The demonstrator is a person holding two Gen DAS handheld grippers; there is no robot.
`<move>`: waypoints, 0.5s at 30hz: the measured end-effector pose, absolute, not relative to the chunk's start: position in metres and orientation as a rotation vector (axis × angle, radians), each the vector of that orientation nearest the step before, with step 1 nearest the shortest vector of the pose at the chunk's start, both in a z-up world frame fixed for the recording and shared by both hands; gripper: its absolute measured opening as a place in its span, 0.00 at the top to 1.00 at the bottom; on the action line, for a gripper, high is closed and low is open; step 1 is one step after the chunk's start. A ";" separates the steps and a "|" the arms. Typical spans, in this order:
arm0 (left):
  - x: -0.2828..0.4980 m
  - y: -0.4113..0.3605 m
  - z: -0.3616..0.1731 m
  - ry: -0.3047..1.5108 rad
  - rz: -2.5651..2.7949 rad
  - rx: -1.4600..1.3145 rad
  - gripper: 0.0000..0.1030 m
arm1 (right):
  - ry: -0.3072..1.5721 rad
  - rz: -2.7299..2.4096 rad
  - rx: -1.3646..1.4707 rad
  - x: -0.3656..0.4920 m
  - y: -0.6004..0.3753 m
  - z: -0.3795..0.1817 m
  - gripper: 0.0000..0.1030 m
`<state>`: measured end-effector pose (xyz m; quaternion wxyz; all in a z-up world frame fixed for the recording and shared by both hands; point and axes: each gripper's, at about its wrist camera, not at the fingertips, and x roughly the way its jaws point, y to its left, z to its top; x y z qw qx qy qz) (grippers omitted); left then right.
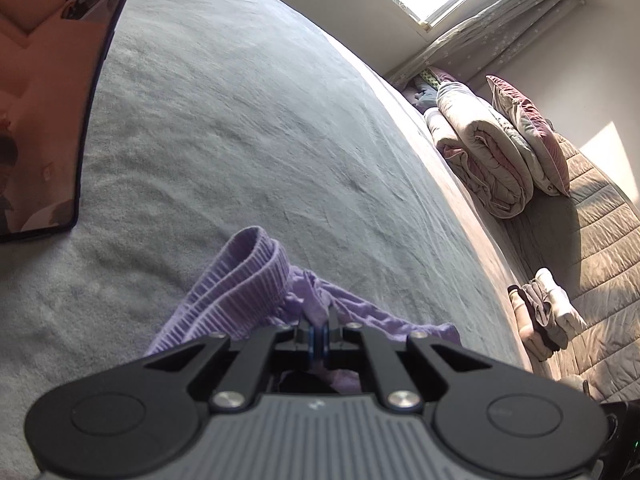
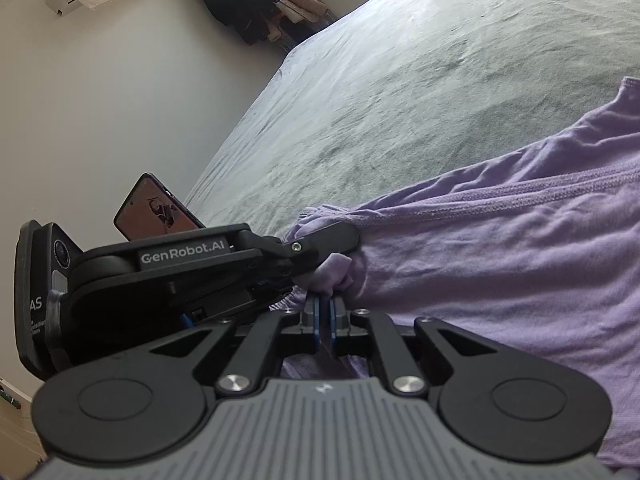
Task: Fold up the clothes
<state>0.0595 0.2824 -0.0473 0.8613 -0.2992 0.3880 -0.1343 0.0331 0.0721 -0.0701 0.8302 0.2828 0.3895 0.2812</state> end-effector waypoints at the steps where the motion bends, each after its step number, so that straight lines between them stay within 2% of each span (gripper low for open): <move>1: 0.060 0.284 -0.048 0.813 -0.280 -0.629 0.96 | 0.828 0.597 0.599 0.034 0.074 -0.070 0.92; 9: 0.058 0.295 -0.049 0.801 -0.252 -0.634 0.96 | 0.830 0.601 0.606 0.036 0.086 -0.073 0.92; 15: 0.055 0.307 -0.050 0.788 -0.220 -0.684 0.95 | 0.831 0.602 0.629 0.037 0.091 -0.077 0.87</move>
